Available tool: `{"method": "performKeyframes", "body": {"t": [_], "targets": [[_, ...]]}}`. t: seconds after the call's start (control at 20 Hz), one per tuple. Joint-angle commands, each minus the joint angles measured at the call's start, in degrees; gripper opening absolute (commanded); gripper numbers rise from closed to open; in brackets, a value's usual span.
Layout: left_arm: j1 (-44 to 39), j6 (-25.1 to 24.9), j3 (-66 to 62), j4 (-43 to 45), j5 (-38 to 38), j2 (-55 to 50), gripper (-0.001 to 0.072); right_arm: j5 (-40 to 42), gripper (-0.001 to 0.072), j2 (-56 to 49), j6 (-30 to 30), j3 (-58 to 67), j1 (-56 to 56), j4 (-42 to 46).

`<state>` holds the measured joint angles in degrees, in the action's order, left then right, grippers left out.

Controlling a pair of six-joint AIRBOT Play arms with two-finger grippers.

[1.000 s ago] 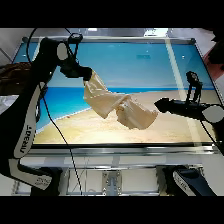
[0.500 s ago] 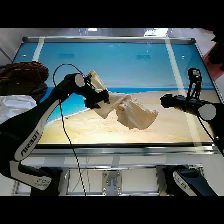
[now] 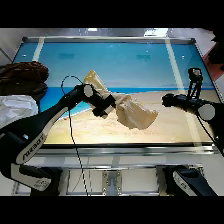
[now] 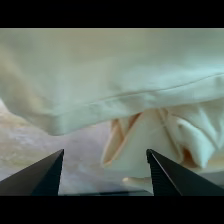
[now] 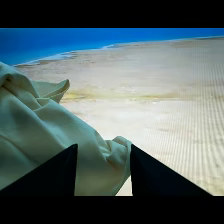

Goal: Fold the shirts.

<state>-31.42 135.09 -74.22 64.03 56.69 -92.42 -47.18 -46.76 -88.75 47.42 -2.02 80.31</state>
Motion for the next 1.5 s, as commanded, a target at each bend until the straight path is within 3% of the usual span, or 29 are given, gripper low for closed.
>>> {"method": "performKeyframes", "body": {"t": [0.0,0.1,0.3,0.6,0.75,0.8,0.85,0.9,1.0,1.1,1.25,1.35,1.45], "targets": [[-2.29,-4.76,0.13,14.99,3.56,0.39,0.0588,0.0,0.0413,-0.02,0.07,0.07,0.02,0.39],[-3.74,-14.14,0.02,21.77,2.47,0.42,0.0589,0.02,0.0413,-0.02,0.07,0.07,0.02,0.52],[-5.01,-34.18,0.04,24.39,-1.97,0.33,0.0588,0.02,0.0413,-0.02,-0.02,0.07,0.02,0.22],[-5.01,-48.41,0.07,22.88,5.29,-1.38,0.0588,0.17,0.0413,-0.02,-0.22,0.07,0.02,-1.29],[-5.01,-50.97,0.07,21.31,3.67,-1.49,0.0558,0.2,0.0413,-0.02,-0.22,0.07,0.02,-2.38],[-5.01,-50.95,0.07,21.59,2.49,-1.62,0.0413,0.2,0.0413,-0.02,-0.22,0.07,0.02,-2.78],[-5.01,-50.93,0.07,22.51,0.5,-1.79,0.0165,0.11,0.0413,-0.02,-0.22,0.07,0.02,-3.19],[-5.01,-50.88,0.07,23.06,-1.97,-2.08,0.0038,-0.26,0.0413,-0.02,-0.2,0.04,0.02,-3.63],[-4.98,-50.51,0.04,23.04,-6.97,-2.93,0.0017,-3.02,0.0414,-0.02,-0.22,-0.28,0.02,-4.83],[-4.98,-47.12,0.04,23.02,-9.33,-3.67,0.0017,-5.97,0.0421,-0.04,-1.49,-2.73,0.02,-5.2],[-4.98,-46.18,0.04,24.87,-8.09,-3.89,0.0016,-6.19,0.0453,-0.04,-5.66,-9.55,0.02,-4.81],[-4.98,-45.55,0.0,29.49,-5.62,-3.87,0.0016,-5.46,0.0453,-0.04,-12.13,-14.51,0.02,-1.42],[-4.98,-44.37,0.0,33.97,-2.8,-3.85,0.0015,-0.55,0.0453,-0.04,-16.46,-19.67,0.02,-2.78]]}}
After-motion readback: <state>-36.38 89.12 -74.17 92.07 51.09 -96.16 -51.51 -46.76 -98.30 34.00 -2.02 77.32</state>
